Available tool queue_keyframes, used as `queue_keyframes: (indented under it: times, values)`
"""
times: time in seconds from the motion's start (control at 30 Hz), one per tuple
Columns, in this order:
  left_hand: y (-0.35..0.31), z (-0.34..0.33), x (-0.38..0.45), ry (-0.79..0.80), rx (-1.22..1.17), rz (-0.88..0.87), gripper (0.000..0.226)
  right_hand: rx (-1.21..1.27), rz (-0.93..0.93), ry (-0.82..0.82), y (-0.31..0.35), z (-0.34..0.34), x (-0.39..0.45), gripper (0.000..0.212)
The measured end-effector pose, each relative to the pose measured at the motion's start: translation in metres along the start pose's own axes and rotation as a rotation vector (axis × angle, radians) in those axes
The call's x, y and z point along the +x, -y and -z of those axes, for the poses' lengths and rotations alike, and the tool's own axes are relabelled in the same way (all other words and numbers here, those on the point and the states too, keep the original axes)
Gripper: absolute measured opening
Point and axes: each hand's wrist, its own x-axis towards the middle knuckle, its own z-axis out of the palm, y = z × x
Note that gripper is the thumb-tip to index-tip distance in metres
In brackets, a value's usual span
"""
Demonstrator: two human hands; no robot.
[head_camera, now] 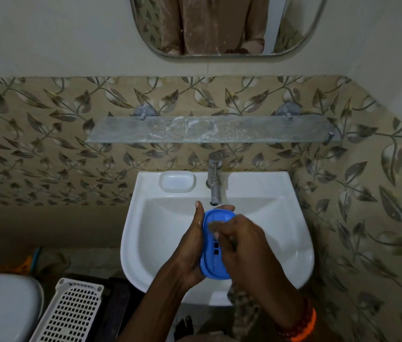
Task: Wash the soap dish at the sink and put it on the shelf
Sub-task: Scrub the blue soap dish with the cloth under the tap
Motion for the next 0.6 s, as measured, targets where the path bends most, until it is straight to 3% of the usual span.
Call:
queue_keyframes:
  times: [0.07,0.23,0.37,0.53,0.6]
  values:
    - [0.003,-0.001,0.000,0.001,0.019,-0.009,0.075,-0.049,-0.020,-0.048,0.001,0.006,0.008,0.028]
    - [0.000,0.002,-0.003,-0.009,0.057,-0.050,0.076,0.068,-0.021,0.067,0.000,0.003,-0.010,0.021]
    - [-0.004,0.000,-0.005,0.010,0.095,-0.072,0.077,0.220,-0.102,-0.013,-0.002,0.007,-0.003,0.015]
    - [-0.006,-0.006,-0.008,-0.020,0.164,-0.105,0.073,0.243,-0.071,-0.218,0.005,-0.004,-0.003,0.015]
    - [-0.003,-0.009,-0.010,-0.036,0.155,-0.094,0.074,0.212,-0.075,-0.208,0.003,-0.001,-0.001,0.014]
